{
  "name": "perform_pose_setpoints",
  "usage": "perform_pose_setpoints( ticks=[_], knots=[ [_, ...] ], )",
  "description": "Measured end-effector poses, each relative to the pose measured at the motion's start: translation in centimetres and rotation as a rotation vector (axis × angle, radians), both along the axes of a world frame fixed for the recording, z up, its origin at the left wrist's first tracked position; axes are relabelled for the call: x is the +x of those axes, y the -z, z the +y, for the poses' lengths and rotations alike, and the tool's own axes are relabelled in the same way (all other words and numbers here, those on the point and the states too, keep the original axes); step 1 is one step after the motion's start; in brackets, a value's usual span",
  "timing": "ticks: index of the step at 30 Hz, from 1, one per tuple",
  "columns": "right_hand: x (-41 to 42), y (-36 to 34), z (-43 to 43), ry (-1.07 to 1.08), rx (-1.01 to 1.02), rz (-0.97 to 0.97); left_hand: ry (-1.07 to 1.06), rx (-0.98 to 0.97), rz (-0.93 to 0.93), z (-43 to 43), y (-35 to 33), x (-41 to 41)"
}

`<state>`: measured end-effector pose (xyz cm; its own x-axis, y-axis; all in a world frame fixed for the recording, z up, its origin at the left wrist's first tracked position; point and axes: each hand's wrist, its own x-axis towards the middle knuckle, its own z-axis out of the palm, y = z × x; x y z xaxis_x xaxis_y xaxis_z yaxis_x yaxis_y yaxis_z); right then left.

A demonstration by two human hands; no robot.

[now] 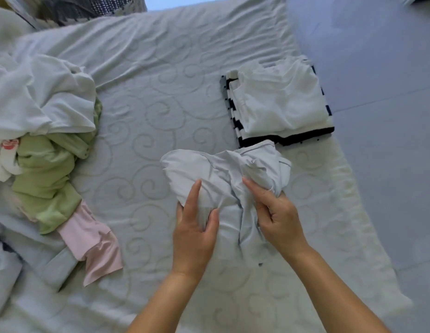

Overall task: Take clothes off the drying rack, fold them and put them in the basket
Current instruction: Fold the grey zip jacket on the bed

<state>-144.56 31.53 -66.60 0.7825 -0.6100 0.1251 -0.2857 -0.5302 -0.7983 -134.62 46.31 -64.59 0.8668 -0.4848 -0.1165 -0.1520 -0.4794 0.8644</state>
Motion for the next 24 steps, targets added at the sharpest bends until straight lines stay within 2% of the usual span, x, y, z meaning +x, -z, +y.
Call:
perform_pose_setpoints(
  ticks=[6, 11, 13, 15, 17, 18, 20, 24],
  knots=[
    [3.6, -4.5, -13.0, 0.015, -0.223, -0.129, 0.060, -0.149, -0.147, -12.9, -3.7, 3.8],
    [7.9, -5.5, -22.7, 0.072, -0.237, -0.098, 0.021, -0.152, -0.139, -23.2, -4.1, 7.9],
    [9.4, -4.5, -25.7, 0.067, -0.157, 0.023, 0.001, -0.088, -0.093, -25.7, -2.2, 9.6],
    [10.2, -2.5, -28.0, 0.095, -0.031, 0.288, -0.001, 0.049, -0.012, -26.7, 0.5, 10.9],
    [10.0, -0.1, -29.6, 0.136, 0.002, 0.601, -0.034, 0.205, 0.095, -26.4, 2.9, 12.0],
    [9.8, 0.8, -30.2, 0.156, 0.015, 0.693, -0.061, 0.244, 0.132, -26.0, 3.6, 12.3],
    [9.1, 2.1, -31.1, 0.181, 0.046, 0.737, -0.079, 0.231, 0.137, -25.1, 4.4, 12.4],
    [8.3, 2.7, -31.8, 0.155, -0.026, 0.686, -0.036, 0.184, 0.049, -24.6, 4.2, 11.4]
  ],
)
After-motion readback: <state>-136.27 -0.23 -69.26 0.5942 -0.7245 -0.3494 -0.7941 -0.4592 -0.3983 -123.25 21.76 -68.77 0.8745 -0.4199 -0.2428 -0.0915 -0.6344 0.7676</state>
